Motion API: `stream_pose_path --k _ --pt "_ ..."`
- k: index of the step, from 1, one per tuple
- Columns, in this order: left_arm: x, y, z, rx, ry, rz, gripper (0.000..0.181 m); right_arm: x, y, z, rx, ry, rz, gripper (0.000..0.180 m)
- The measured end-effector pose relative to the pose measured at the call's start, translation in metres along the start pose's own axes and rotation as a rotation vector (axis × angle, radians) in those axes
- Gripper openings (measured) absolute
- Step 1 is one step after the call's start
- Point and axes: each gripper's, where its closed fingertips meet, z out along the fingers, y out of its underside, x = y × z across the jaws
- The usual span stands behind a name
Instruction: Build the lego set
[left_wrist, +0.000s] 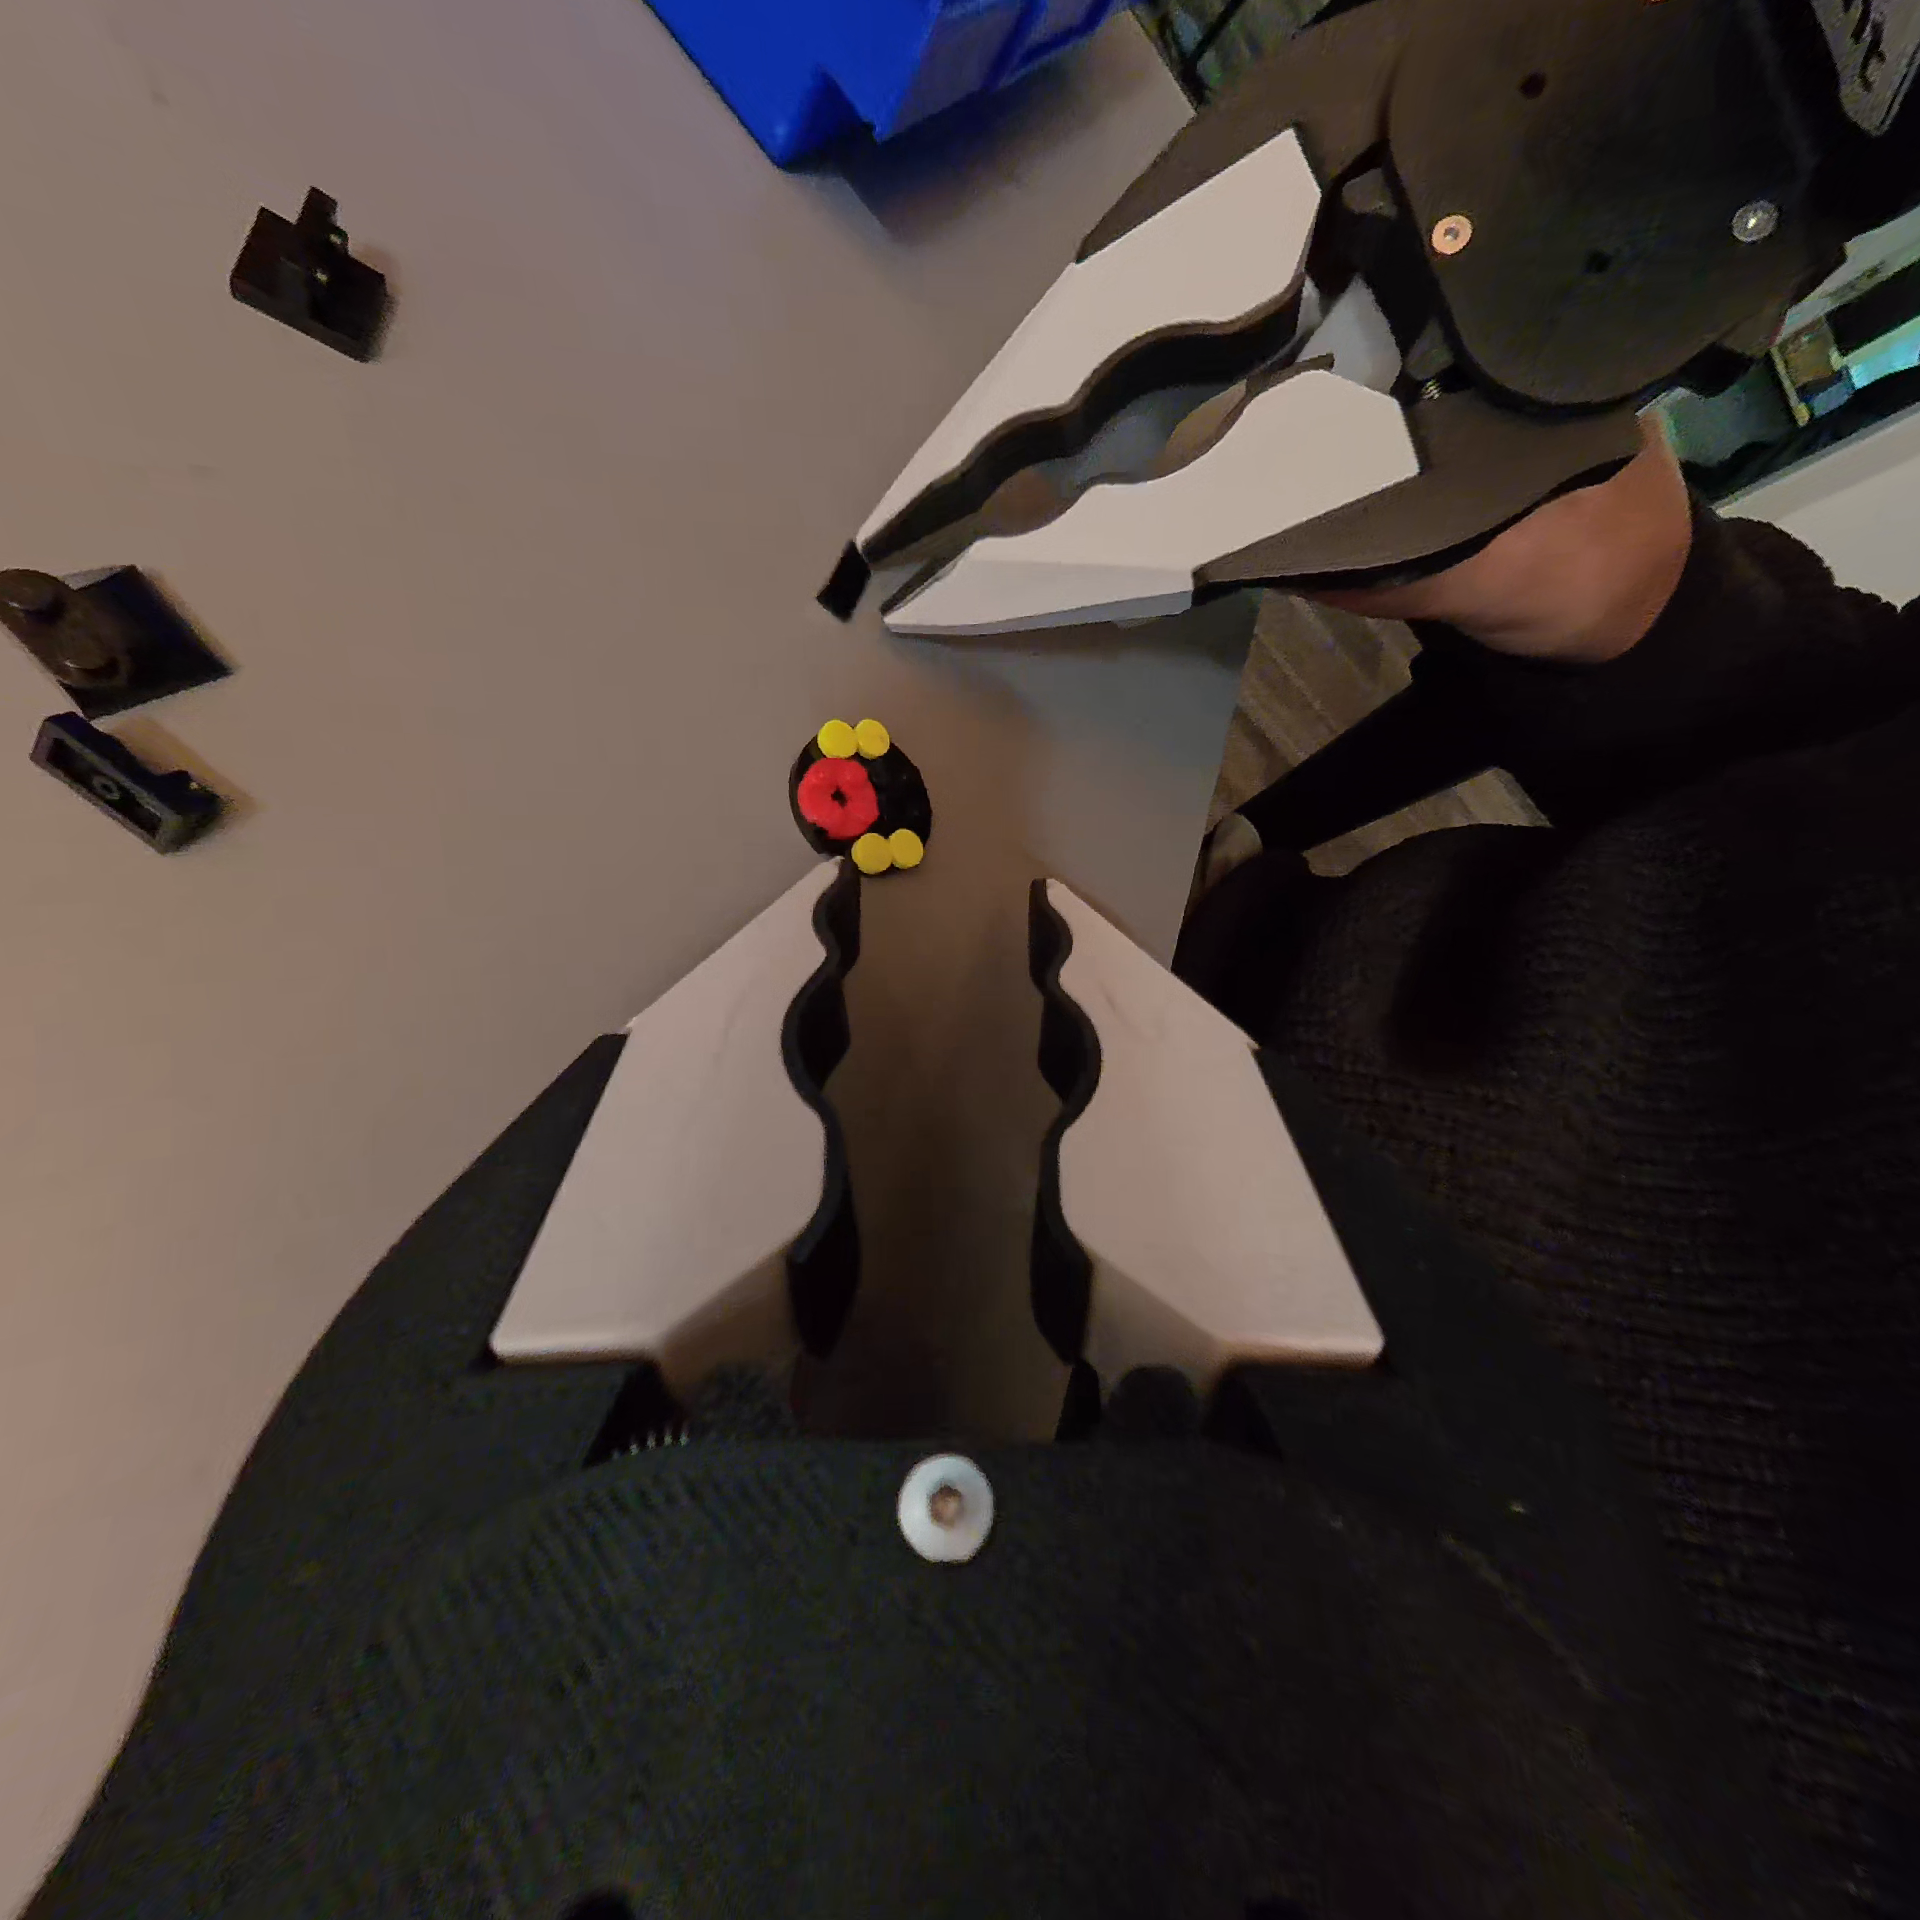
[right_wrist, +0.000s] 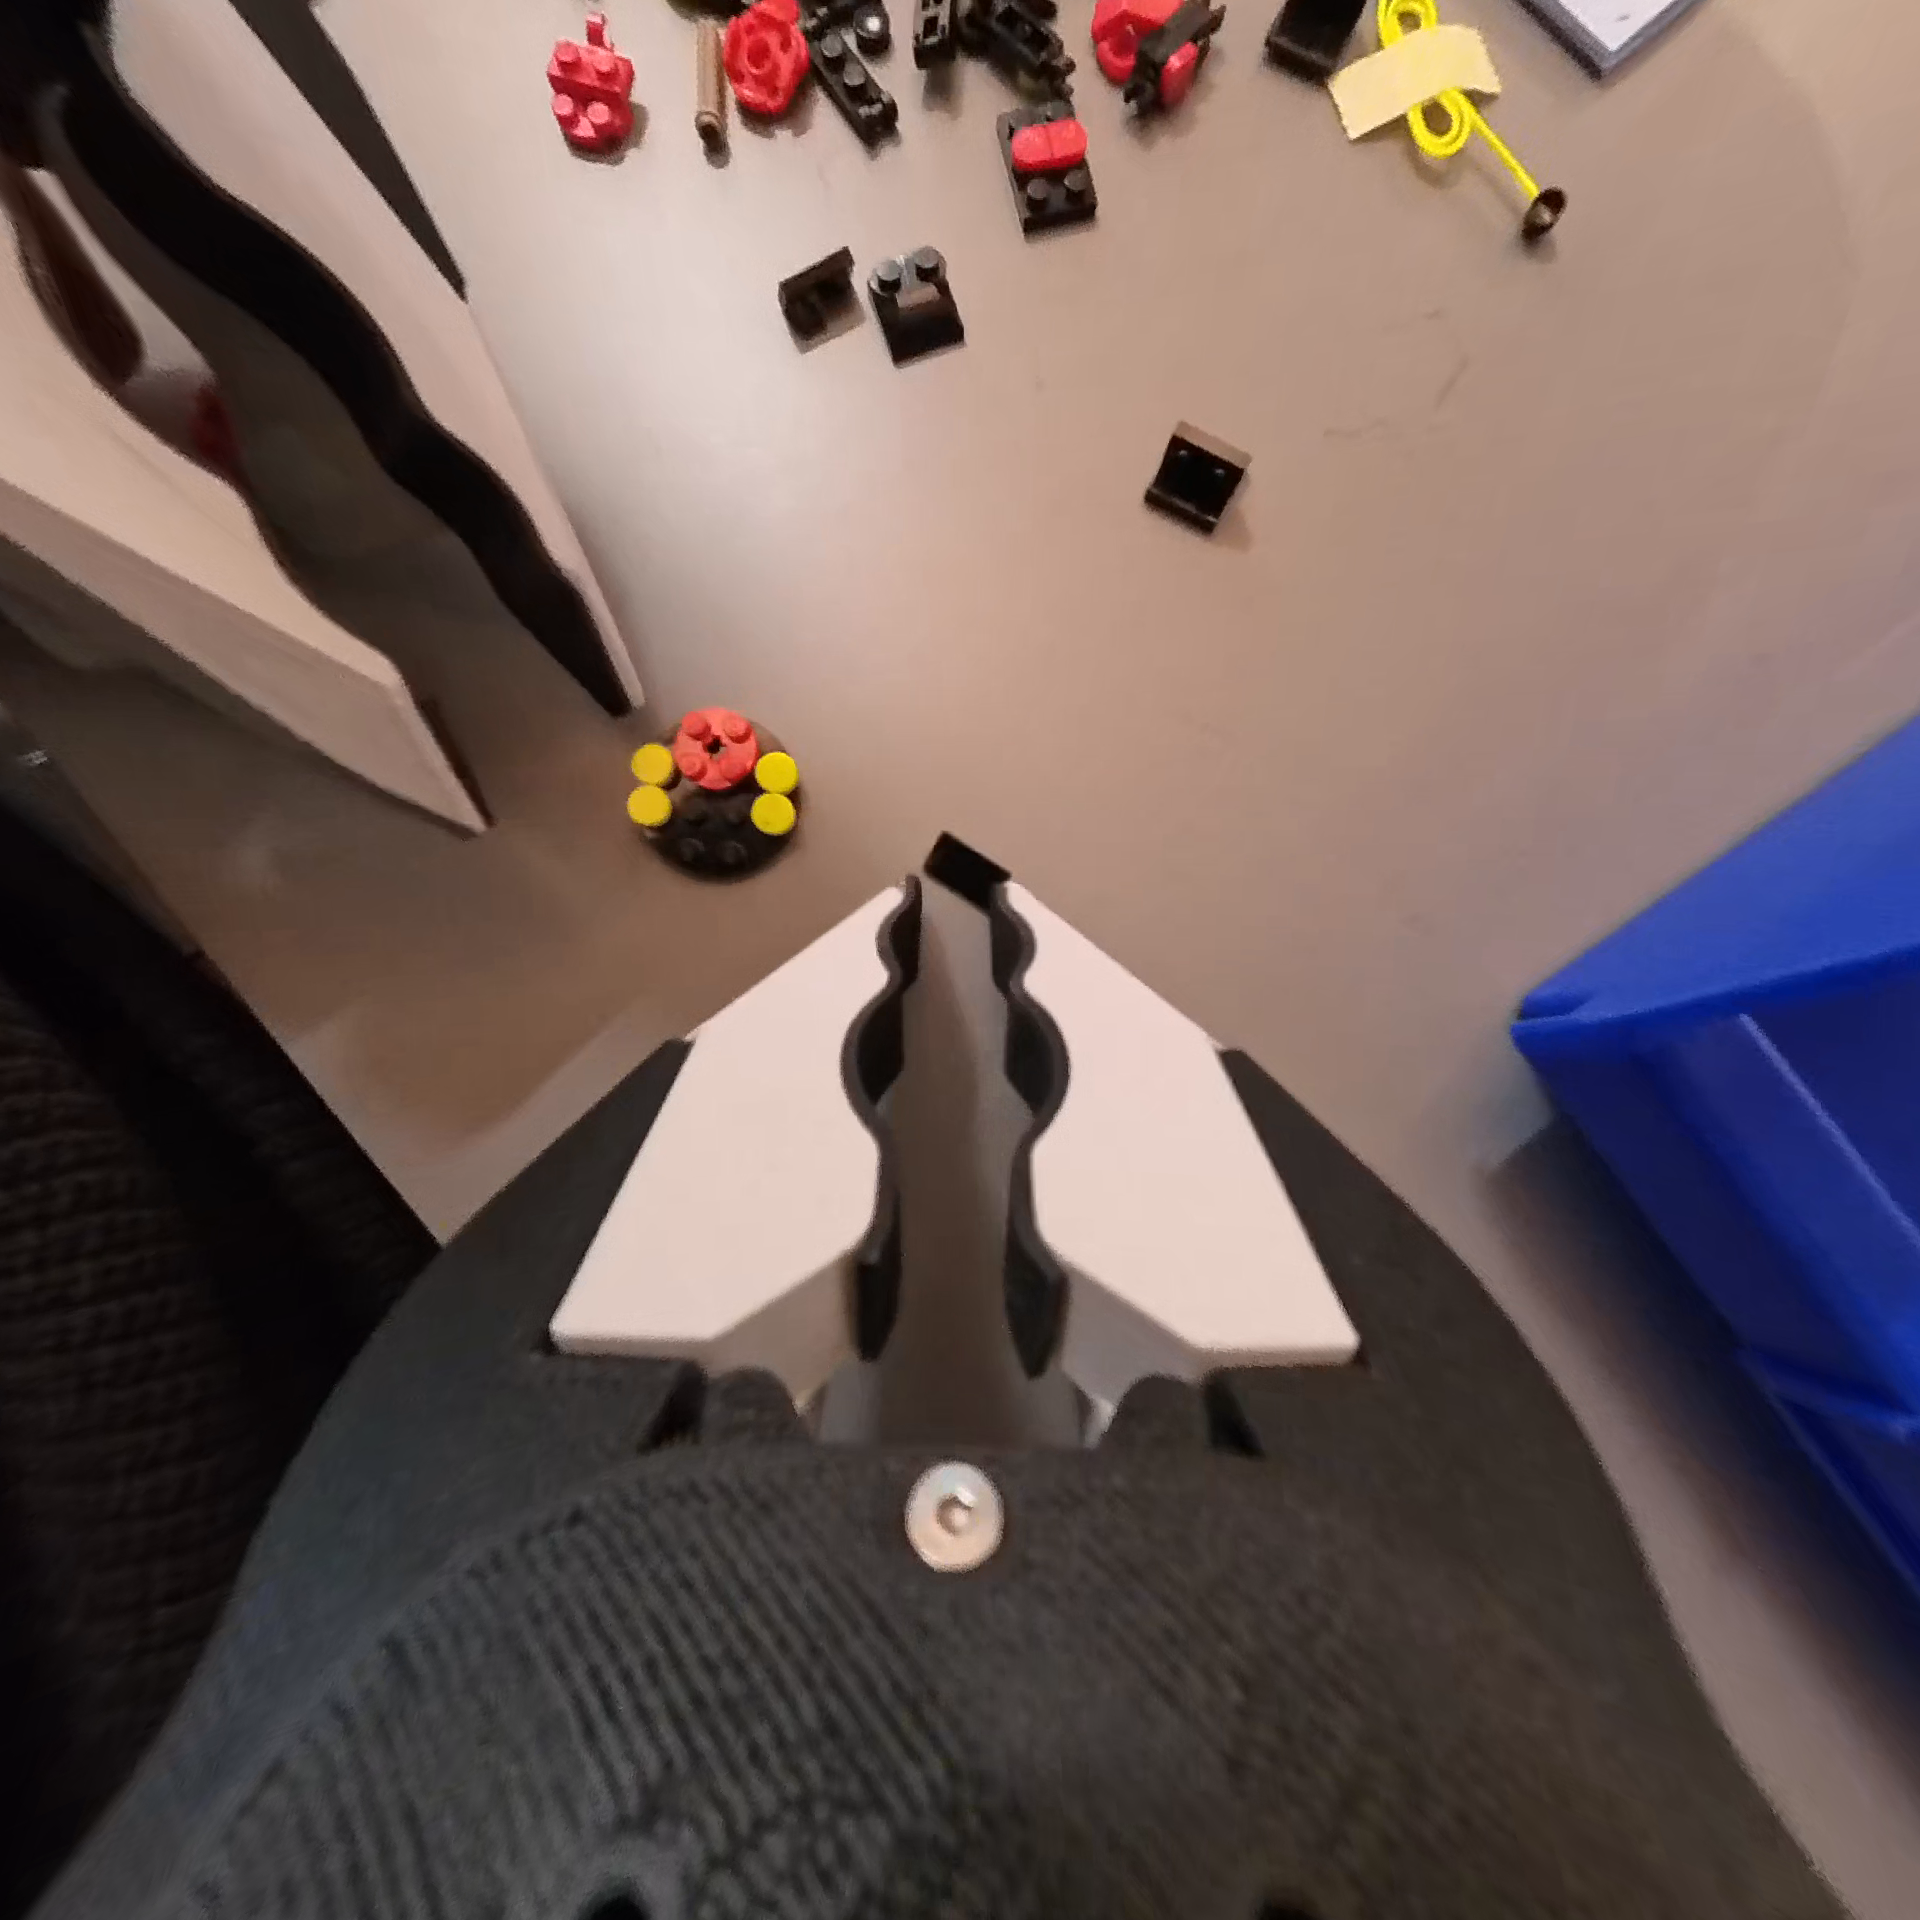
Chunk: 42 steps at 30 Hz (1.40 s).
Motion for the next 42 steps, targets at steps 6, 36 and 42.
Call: stream_pose_path --k 6,36,42 --pt "0.002 0.001 0.001 -0.006 0.005 0.006 0.031 0.003 0.000 0.004 -0.004 0.018 -0.015 0.013" --pt "0.003 0.001 0.000 0.000 0.000 0.021 0.031 -0.019 -0.014 0.009 0.060 -0.127 -0.044 0.030" --pt "0.003 0.001 0.000 -0.002 0.003 0.021 0.030 -0.019 -0.007 0.004 0.040 -0.170 -0.010 0.022"
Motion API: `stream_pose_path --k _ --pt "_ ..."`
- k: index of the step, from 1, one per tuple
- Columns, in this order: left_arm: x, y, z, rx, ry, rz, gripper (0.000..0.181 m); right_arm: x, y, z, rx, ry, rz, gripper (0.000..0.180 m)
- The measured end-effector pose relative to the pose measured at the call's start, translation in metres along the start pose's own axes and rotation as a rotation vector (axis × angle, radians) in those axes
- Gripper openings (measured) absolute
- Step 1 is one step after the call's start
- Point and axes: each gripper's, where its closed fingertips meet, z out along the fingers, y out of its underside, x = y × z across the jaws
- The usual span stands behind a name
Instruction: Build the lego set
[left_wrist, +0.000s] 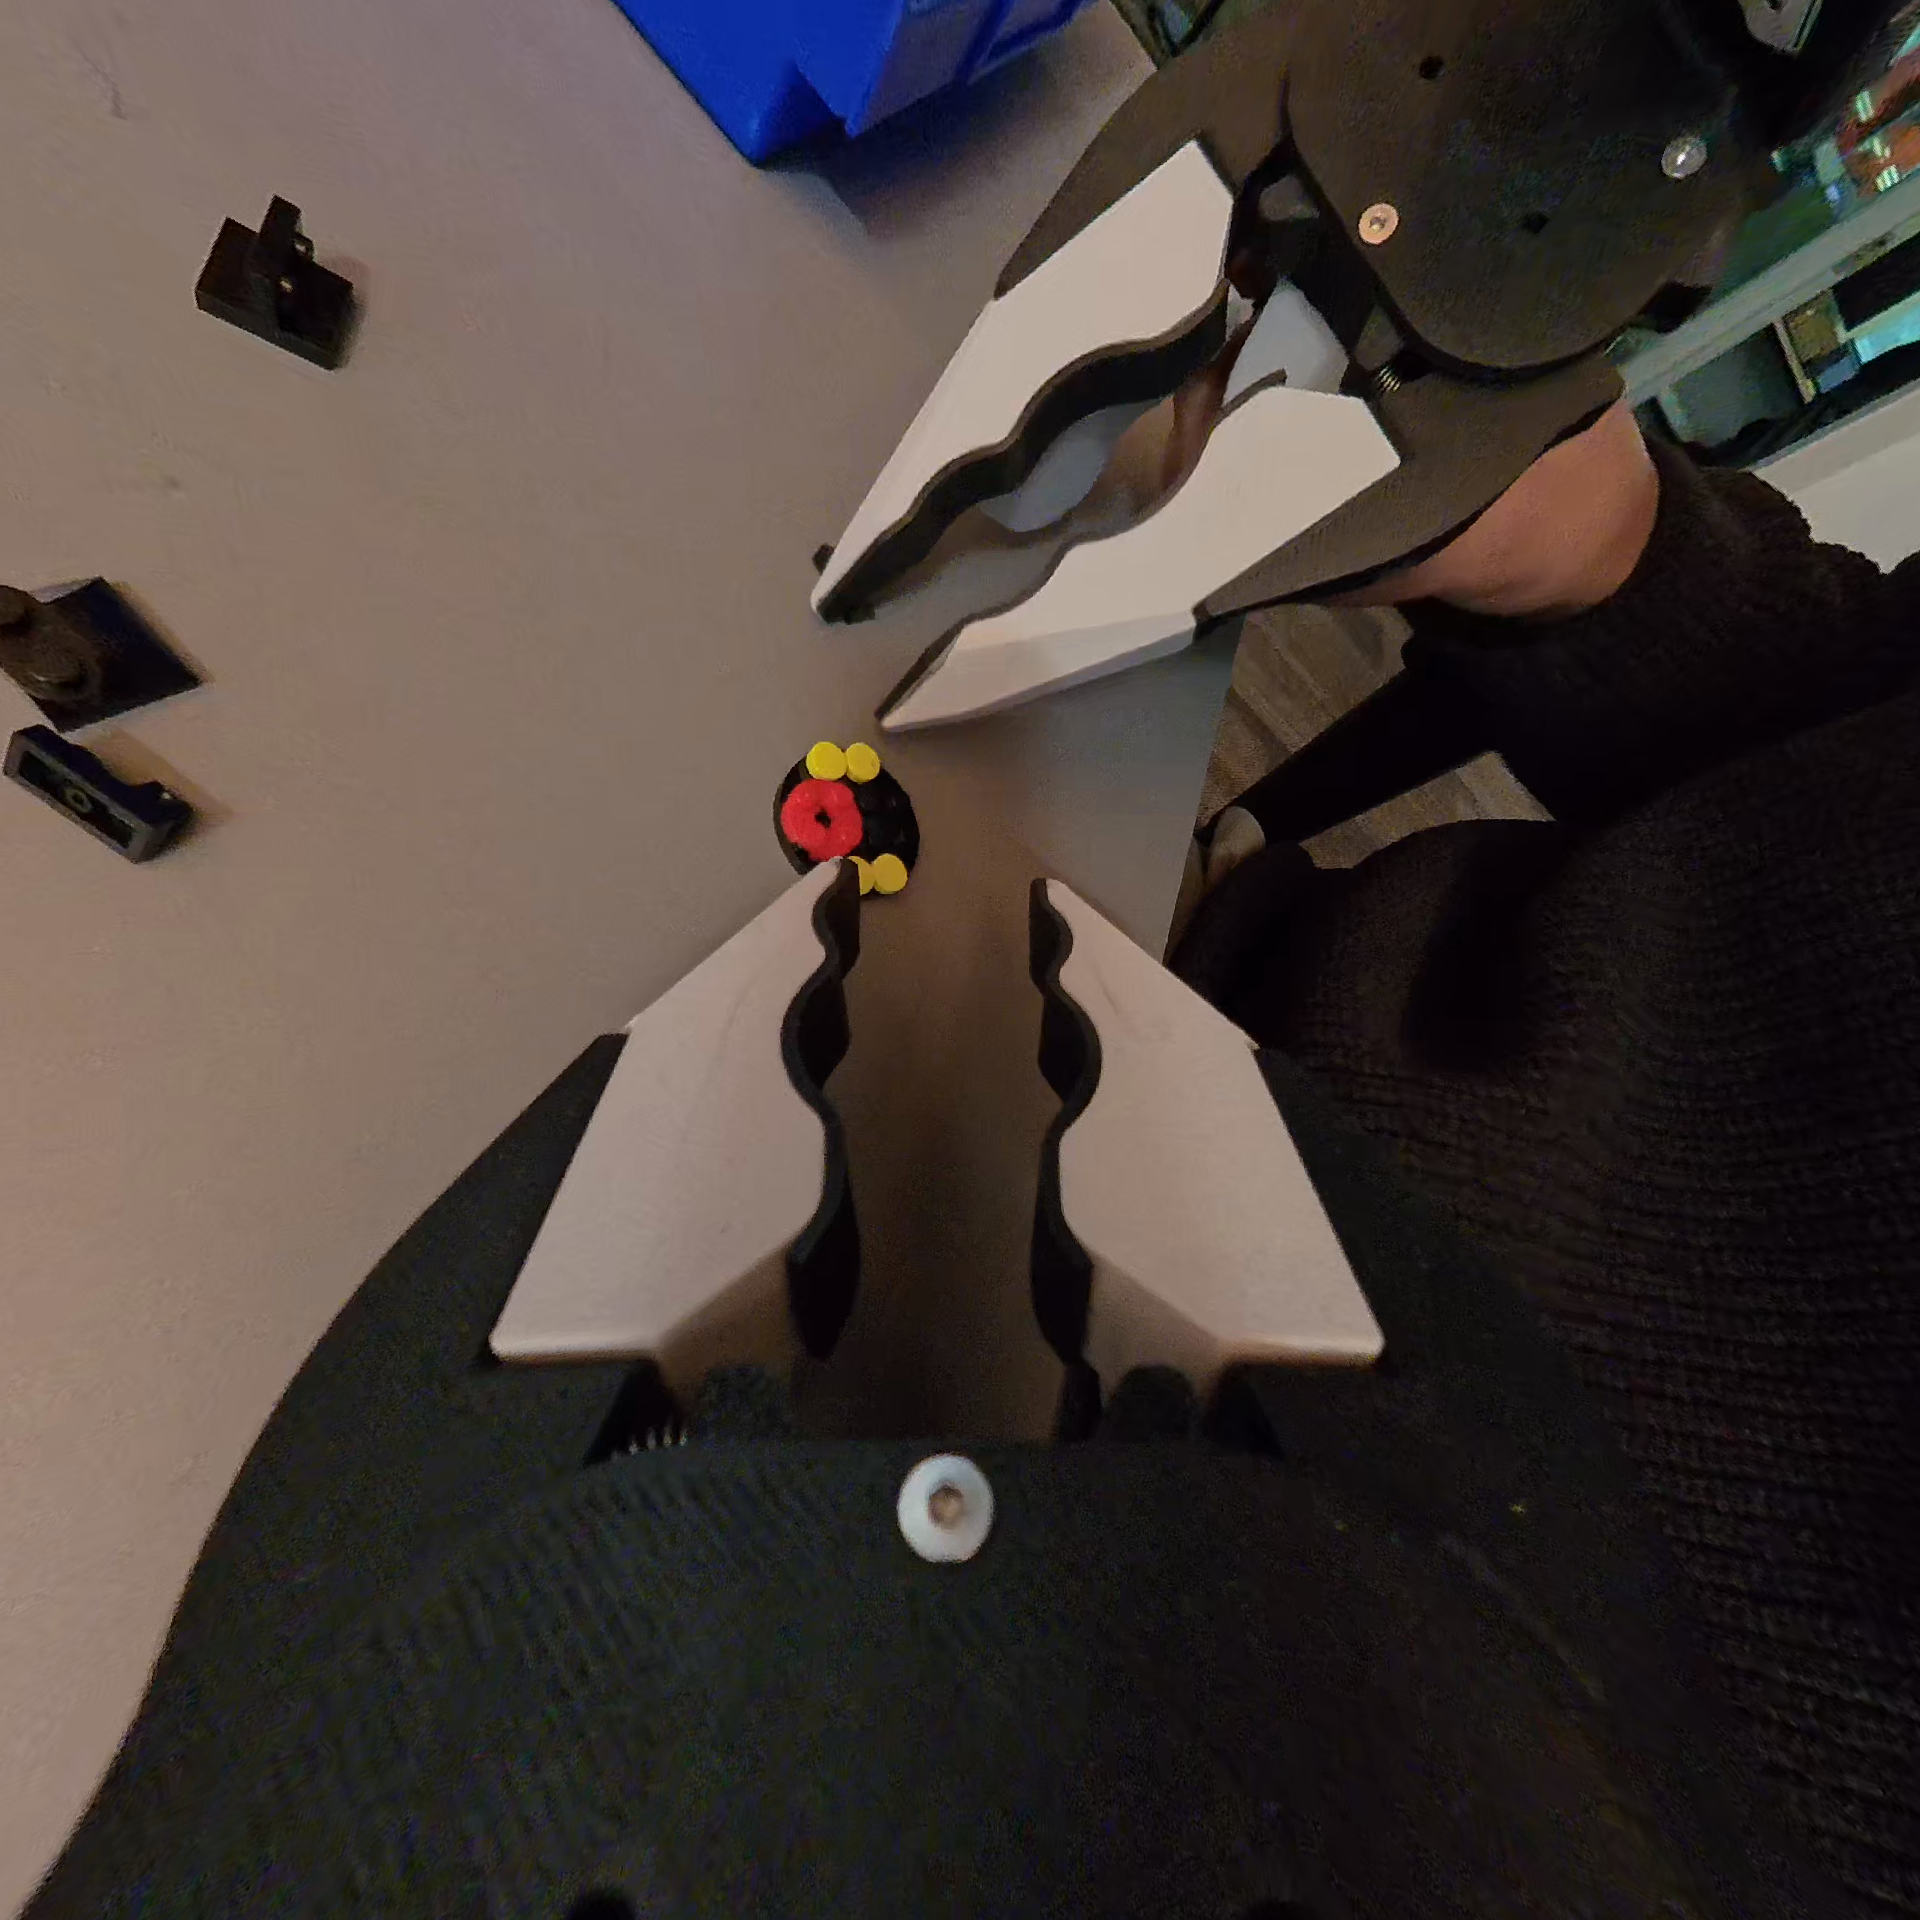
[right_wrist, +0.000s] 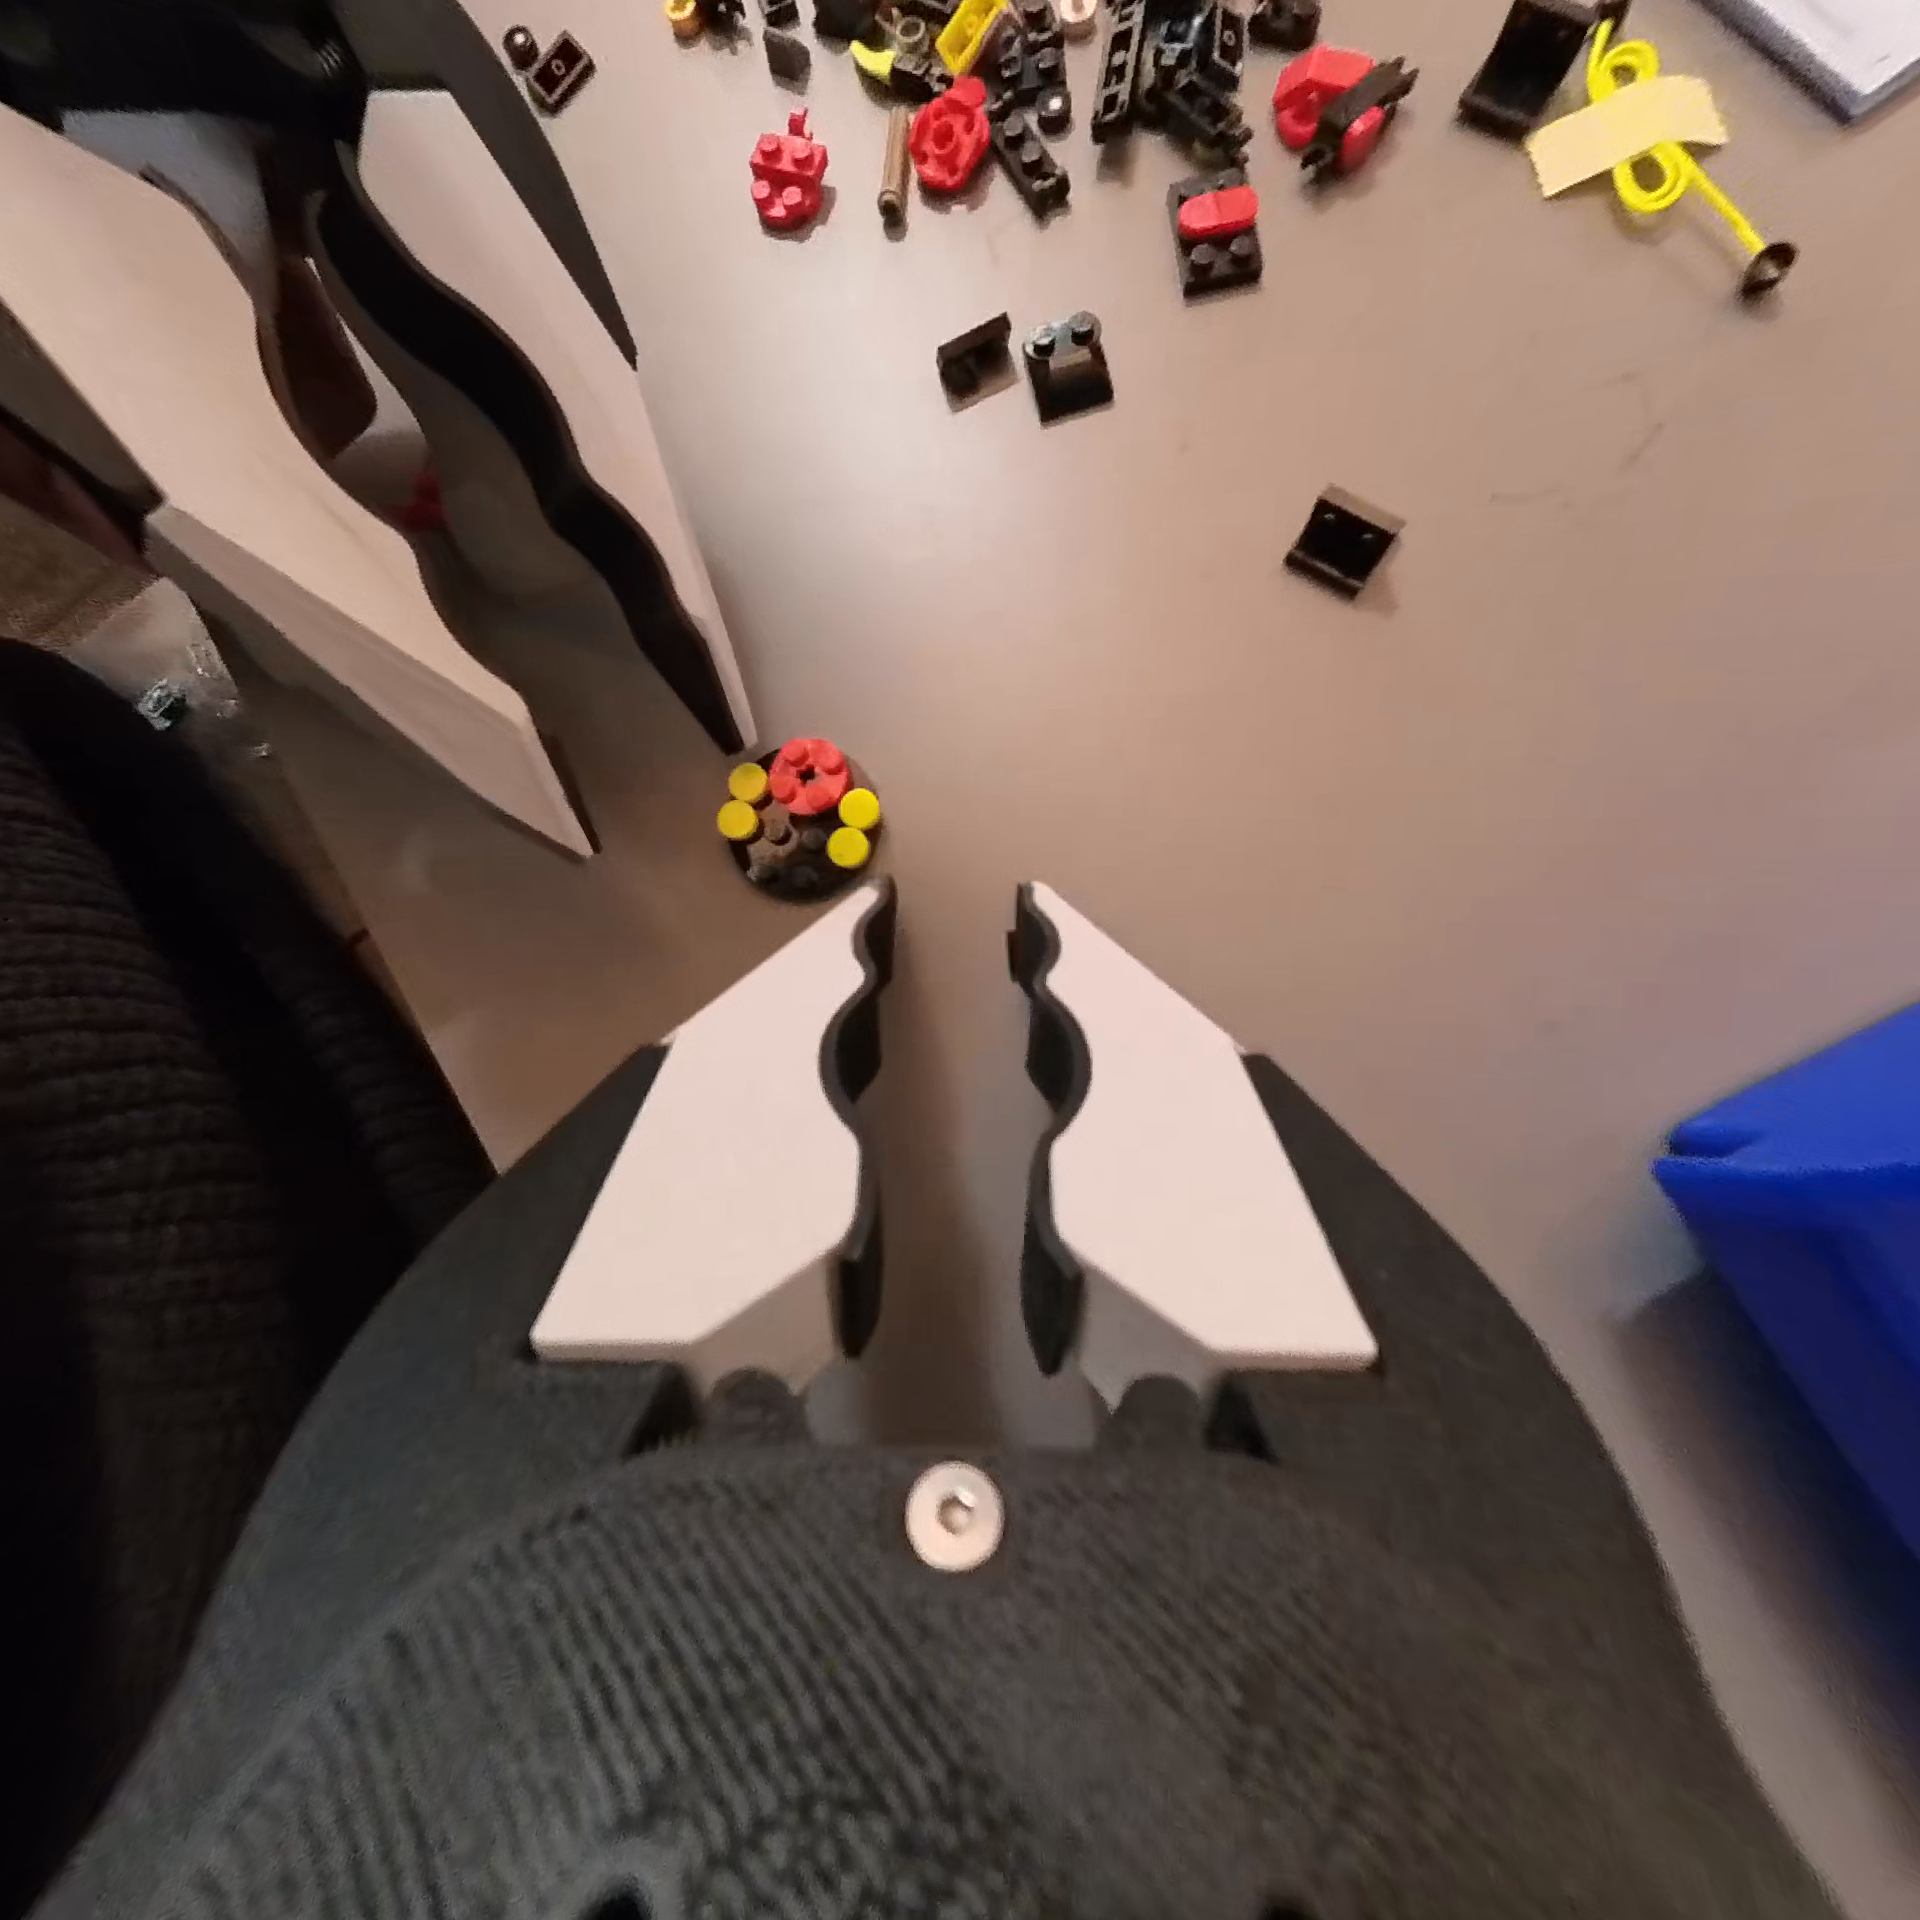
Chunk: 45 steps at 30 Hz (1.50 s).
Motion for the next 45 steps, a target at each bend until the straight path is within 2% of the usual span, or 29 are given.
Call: stream_pose_path --k 5,8,14,20,24,33,40,45 --pt "-0.001 -0.001 -0.001 0.003 -0.004 -0.001 0.030 0.011 -0.013 -0.016 0.073 0.082 -0.048 0.020" --pt "-0.002 -0.001 -0.001 0.005 -0.004 -0.008 0.030 0.020 -0.004 -0.016 0.019 0.133 -0.065 0.025" --pt "-0.002 0.001 0.000 -0.005 -0.001 -0.010 0.031 0.018 0.005 -0.009 -0.043 0.126 -0.077 0.030" --pt "-0.001 0.002 0.001 -0.011 0.004 -0.016 0.032 0.019 0.008 -0.005 -0.065 0.118 -0.060 0.024" --pt "-0.001 0.007 0.003 -0.033 0.002 -0.021 0.032 0.019 0.008 -0.005 -0.059 0.113 -0.051 0.015" --pt "0.021 0.011 0.015 -0.049 0.073 -0.010 0.035 0.019 -0.004 -0.015 0.007 0.140 -0.041 0.014" --pt "0.024 0.000 0.009 0.001 0.089 -0.007 0.032 -0.020 -0.009 -0.009 0.012 -0.009 -0.066 0.014" --pt "0.001 -0.008 -0.001 0.054 0.013 -0.055 0.029 -0.025 -0.001 0.002 -0.047 0.037 -0.165 0.015"
